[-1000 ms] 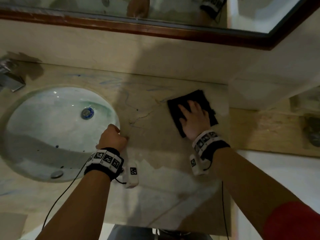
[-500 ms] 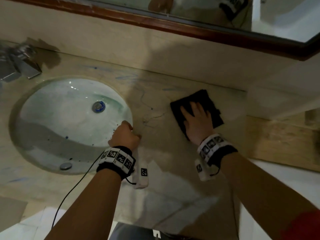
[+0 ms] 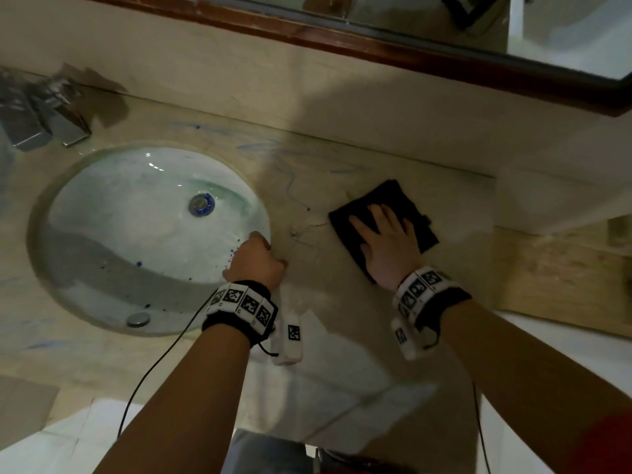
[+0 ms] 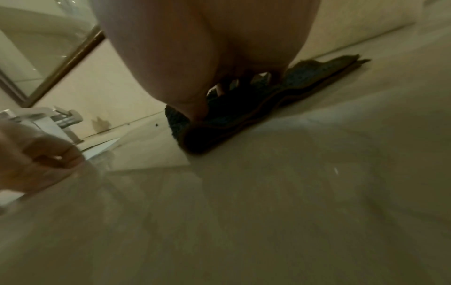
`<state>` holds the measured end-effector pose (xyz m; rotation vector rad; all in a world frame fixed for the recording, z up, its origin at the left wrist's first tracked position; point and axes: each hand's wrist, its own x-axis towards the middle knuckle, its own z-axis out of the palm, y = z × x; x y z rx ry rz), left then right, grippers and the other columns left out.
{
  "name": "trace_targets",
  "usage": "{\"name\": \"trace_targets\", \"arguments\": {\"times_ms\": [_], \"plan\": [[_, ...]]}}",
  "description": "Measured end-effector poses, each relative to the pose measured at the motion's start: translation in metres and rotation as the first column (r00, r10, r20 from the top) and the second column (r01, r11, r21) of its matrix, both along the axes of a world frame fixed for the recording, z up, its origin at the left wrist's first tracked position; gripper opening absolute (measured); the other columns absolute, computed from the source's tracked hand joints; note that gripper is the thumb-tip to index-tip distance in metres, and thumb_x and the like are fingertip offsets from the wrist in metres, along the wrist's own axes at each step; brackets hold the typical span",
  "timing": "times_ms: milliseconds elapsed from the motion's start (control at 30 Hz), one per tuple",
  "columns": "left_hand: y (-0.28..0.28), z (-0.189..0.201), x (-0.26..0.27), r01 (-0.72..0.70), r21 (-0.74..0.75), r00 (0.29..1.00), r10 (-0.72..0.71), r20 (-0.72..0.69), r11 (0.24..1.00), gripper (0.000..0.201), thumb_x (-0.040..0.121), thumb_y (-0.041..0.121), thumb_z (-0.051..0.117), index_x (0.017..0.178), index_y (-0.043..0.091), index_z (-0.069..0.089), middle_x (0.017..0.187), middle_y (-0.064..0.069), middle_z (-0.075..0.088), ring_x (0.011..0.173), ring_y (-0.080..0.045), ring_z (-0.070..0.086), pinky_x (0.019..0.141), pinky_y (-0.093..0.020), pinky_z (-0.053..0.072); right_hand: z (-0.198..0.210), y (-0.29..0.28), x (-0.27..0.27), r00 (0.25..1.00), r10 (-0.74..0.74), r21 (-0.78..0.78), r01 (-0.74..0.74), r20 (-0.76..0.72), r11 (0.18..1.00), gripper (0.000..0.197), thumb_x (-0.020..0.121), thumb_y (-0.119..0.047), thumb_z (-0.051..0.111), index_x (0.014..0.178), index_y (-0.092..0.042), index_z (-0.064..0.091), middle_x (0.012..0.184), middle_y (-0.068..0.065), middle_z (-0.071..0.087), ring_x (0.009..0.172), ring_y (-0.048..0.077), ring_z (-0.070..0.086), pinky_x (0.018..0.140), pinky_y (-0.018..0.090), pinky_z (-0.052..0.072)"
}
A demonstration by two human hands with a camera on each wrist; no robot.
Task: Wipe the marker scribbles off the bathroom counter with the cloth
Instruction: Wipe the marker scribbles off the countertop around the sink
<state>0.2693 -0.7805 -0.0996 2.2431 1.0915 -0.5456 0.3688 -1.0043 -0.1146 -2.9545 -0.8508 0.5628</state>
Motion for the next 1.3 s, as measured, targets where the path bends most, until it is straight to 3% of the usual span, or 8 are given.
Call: {"name": "trace_targets", "arguments": {"times_ms": [167, 367, 600, 900, 1000, 1133, 1300], "plan": [[0.001, 0.001, -0.001, -0.001, -0.002, 1.000, 0.001, -0.005, 1.000, 0.038, 0.079, 0.035, 0.070, 0.106, 0.023, 0.047, 0.112, -0.003, 0.059, 0.106, -0.027, 0.056, 0.099, -0.048, 0.039, -0.002, 0.035, 0.035, 1.000, -0.015, -0.005, 0.015, 0.008, 1.000, 0.055, 0.100, -0.033, 0.038, 0.151, -0.037, 0.020, 0.161, 0.003, 0.009, 0.147, 0.028, 0.009, 0.117, 0.054, 0.014], [0.001, 0.001, 0.000, 0.000, -0.013, 1.000, 0.000, 0.003, 1.000, 0.038, 0.079, 0.033, 0.070, 0.106, 0.021, 0.046, 0.113, -0.003, 0.058, 0.105, -0.027, 0.056, 0.099, -0.050, 0.039, 0.004, 0.000, -0.018, 0.999, 0.043, -0.009, -0.043, -0.008, 0.999, 0.056, 0.100, -0.034, 0.036, 0.153, -0.036, 0.015, 0.161, 0.002, 0.007, 0.148, 0.028, 0.005, 0.118, 0.053, 0.014], [0.003, 0.002, 0.000, 0.022, -0.025, 1.000, -0.022, 0.003, 0.999, 0.035, 0.079, 0.034, 0.069, 0.100, 0.022, 0.044, 0.110, -0.004, 0.058, 0.103, -0.027, 0.056, 0.097, -0.050, 0.043, 0.005, 0.043, 0.033, 0.999, -0.020, -0.021, 0.019, -0.030, 1.000, 0.054, 0.100, -0.035, 0.036, 0.151, -0.039, 0.017, 0.161, 0.000, 0.005, 0.148, 0.026, 0.005, 0.118, 0.053, 0.013], [0.005, 0.005, 0.001, 0.037, -0.039, 0.999, -0.037, -0.008, 0.999, 0.036, 0.075, 0.036, 0.070, 0.099, 0.022, 0.047, 0.098, -0.001, 0.055, 0.098, -0.028, 0.058, 0.096, -0.049, 0.044, 0.009, 0.000, -0.017, 0.992, -0.108, -0.022, 0.107, -0.067, 0.994, 0.056, 0.100, -0.040, 0.033, 0.152, -0.040, 0.012, 0.162, -0.003, 0.002, 0.149, 0.023, 0.002, 0.119, 0.050, 0.011], [0.012, 0.002, 0.005, 0.049, -0.093, 0.999, -0.050, -0.014, 0.994, 0.033, 0.075, 0.038, 0.068, 0.097, 0.022, 0.049, 0.100, -0.004, 0.058, 0.098, -0.029, 0.058, 0.094, -0.046, 0.047, 0.011, 0.006, -0.012, 0.984, -0.159, -0.036, 0.156, -0.075, 0.987, 0.056, 0.100, -0.038, 0.035, 0.151, -0.041, 0.012, 0.162, -0.004, 0.001, 0.149, 0.023, 0.000, 0.119, 0.051, 0.011], [0.030, -0.001, 0.023, 0.041, -0.114, 0.999, -0.037, 0.039, 0.993, 0.024, 0.089, 0.038, 0.056, 0.102, 0.018, 0.059, 0.115, -0.012, 0.063, 0.106, -0.033, 0.058, 0.095, -0.038, 0.046, 0.009, 0.012, 0.005, 0.966, -0.246, -0.065, 0.241, -0.076, 0.968, 0.055, 0.101, -0.038, 0.030, 0.152, -0.040, 0.008, 0.163, -0.003, -0.003, 0.149, 0.024, -0.004, 0.119, 0.053, 0.011], [0.041, -0.006, 0.043, 0.033, -0.125, 0.993, -0.018, 0.119, 0.992, 0.027, 0.089, 0.031, 0.062, 0.105, 0.009, 0.062, 0.114, -0.015, 0.064, 0.105, -0.033, 0.059, 0.082, -0.029, 0.042, 0.007, 0.015, 0.047, 0.939, -0.337, -0.107, 0.329, -0.074, 0.938, 0.055, 0.102, -0.039, 0.028, 0.153, -0.039, 0.006, 0.163, -0.001, -0.004, 0.149, 0.026, -0.003, 0.118, 0.054, 0.011]]}}
